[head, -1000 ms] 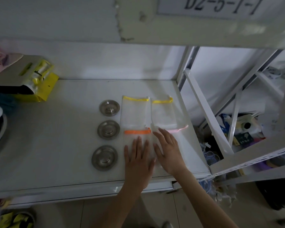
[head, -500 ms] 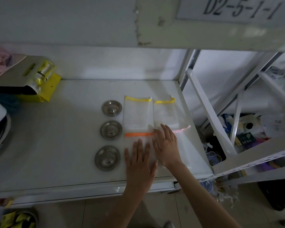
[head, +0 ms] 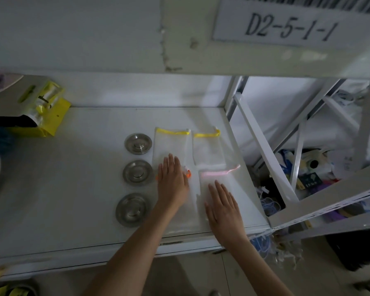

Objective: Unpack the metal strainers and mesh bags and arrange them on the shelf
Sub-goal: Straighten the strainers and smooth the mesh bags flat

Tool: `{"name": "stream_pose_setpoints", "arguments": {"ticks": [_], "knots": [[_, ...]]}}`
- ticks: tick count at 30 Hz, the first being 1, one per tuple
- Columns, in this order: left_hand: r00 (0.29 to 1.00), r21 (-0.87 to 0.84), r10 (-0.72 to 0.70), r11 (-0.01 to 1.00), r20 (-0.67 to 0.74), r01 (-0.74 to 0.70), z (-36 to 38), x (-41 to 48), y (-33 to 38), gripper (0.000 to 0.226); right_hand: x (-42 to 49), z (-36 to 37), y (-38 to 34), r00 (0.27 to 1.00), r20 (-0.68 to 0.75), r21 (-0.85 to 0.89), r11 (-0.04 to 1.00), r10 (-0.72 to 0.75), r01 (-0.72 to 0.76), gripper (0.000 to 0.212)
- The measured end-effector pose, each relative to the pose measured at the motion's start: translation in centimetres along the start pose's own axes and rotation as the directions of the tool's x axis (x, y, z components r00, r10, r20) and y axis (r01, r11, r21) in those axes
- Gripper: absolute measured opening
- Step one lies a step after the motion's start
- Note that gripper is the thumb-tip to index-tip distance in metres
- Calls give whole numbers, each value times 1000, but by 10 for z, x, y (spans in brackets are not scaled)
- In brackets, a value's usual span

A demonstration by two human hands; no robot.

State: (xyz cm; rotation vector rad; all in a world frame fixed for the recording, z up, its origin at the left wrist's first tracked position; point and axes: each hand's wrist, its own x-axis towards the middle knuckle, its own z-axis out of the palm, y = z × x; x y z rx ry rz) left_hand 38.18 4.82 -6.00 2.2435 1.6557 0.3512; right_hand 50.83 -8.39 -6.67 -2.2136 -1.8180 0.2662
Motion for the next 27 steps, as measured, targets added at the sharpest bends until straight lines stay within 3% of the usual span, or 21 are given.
{"name": "stream_pose_setpoints", "arguments": {"ticks": [5,11,15,20,24,27], "knots": [[998,58,1,998,59,-5,7,4,-2,58,-8,0,4,999,39,-28,1000,-7,8,61],[999,5,-2,1000,53,1,6,2,3,85,-7,3,1,998,64,-51,999,5,-2,62],[996,14,11,1000,86,-12,1,-1,2,66,-8,3,1,997,75,-74,997,6,-1,63],[997,7,59,998,55,-60,-11,-15,3,77,-8,3,-1,997,71,-75,997,9,-3,62],[977,64,117,989,176,-130,-27,-29,3,53,-6,-3,-2,992,123,-71,997,3,5,67],[969,128,104,982,225,-135,-50,-48,-13,49,-3,-21,-1,980,200,-66,998,14,-1,65]]}}
